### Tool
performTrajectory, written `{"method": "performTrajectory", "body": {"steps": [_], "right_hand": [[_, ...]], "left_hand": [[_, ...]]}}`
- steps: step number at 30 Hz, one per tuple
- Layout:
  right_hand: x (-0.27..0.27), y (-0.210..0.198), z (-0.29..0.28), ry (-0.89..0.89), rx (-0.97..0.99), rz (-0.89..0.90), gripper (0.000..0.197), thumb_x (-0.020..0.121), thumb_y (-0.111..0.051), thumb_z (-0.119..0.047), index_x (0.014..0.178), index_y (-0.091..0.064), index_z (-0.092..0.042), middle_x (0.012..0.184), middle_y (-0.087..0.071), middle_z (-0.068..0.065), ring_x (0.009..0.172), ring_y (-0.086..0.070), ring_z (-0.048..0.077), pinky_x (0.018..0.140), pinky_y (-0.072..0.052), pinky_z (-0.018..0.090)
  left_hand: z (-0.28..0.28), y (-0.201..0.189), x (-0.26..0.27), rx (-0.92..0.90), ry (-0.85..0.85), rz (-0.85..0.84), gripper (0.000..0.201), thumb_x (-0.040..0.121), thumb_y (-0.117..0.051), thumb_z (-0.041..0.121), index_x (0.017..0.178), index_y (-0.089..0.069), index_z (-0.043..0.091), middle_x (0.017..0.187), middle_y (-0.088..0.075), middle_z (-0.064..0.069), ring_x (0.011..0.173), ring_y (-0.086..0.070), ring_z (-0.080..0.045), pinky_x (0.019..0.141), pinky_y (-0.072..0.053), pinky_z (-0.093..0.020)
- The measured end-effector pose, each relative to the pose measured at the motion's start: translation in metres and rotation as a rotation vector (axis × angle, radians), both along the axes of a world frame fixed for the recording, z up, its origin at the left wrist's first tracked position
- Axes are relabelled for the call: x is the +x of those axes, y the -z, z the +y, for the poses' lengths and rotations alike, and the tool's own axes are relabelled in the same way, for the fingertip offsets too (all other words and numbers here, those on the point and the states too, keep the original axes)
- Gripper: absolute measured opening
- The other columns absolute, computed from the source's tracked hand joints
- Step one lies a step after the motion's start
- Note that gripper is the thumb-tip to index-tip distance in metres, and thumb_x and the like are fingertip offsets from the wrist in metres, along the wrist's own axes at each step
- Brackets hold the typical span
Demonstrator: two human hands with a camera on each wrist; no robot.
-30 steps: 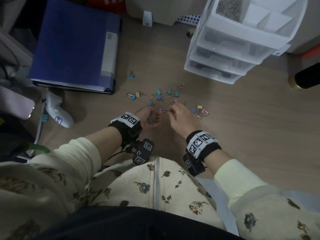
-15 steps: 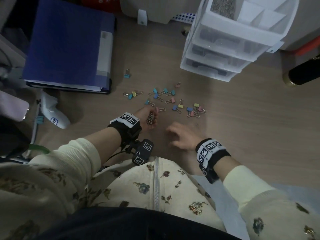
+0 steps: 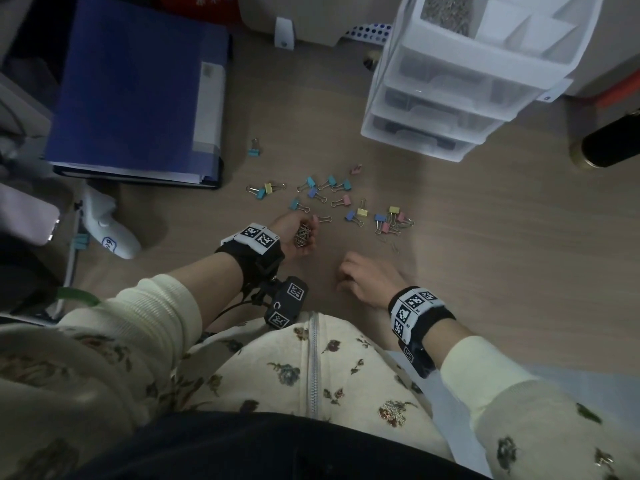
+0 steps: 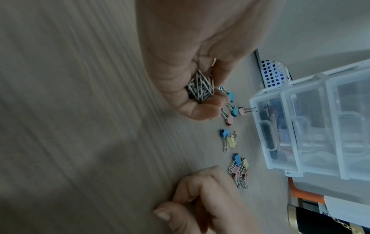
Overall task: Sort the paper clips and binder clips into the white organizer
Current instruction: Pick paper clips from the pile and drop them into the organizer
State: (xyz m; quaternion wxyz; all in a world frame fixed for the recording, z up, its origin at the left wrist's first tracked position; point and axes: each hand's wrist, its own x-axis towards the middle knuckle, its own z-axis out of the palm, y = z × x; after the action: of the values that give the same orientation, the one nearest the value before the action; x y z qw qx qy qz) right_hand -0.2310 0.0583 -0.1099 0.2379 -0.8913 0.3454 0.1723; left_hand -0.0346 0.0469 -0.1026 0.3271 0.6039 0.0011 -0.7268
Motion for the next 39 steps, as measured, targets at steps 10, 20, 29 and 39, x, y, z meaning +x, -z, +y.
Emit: {"method": "performTrajectory", "body": {"steps": [10,20,29,39], "right_hand": [[0.025,-0.028,-0.029,0.444,-0.137,-0.338,0.023,0.097,-0.046,-0.037,0.099,-0.055,-0.016,0.078,-0.060,-0.004,0.064,-0.055,0.016,0.055,-0.041,0.027],[0.020,-0.037,-0.040,0.525,-0.059,-0.495,0.022,0.098,-0.046,-0.030,0.098,-0.065,-0.018,0.087,-0.066,-0.004,0.076,-0.057,0.010,0.067,-0.042,0.027],[-0.047,-0.018,-0.034,0.268,-0.028,-0.028,0.031,0.090,-0.055,-0.044,0.106,-0.056,-0.017,0.094,-0.053,-0.007,0.082,-0.050,0.013,0.064,-0.033,0.021],[-0.048,0.020,-0.014,0.245,-0.128,-0.046,0.029,0.088,-0.052,-0.044,0.092,-0.055,-0.015,0.095,-0.055,0.008,0.071,-0.058,0.032,0.060,-0.049,0.047]], "left_hand": [[-0.002,0.003,-0.002,-0.033,-0.011,0.082,0.017,0.093,-0.044,0.013,0.081,-0.055,0.014,0.070,-0.055,-0.002,0.060,-0.055,-0.013,0.052,-0.054,-0.022],[-0.005,0.001,-0.005,-0.042,0.025,0.080,0.027,0.095,-0.039,0.015,0.076,-0.055,0.006,0.067,-0.054,-0.005,0.058,-0.053,-0.015,0.049,-0.051,-0.022],[-0.006,0.001,-0.010,0.020,0.043,0.016,0.029,0.096,-0.041,0.018,0.071,-0.053,0.009,0.064,-0.049,-0.002,0.045,-0.047,-0.009,0.039,-0.044,-0.017],[-0.006,0.002,-0.004,0.014,0.030,0.013,0.022,0.093,-0.045,0.014,0.074,-0.055,0.010,0.067,-0.050,-0.001,0.055,-0.047,-0.011,0.042,-0.046,-0.019]]}}
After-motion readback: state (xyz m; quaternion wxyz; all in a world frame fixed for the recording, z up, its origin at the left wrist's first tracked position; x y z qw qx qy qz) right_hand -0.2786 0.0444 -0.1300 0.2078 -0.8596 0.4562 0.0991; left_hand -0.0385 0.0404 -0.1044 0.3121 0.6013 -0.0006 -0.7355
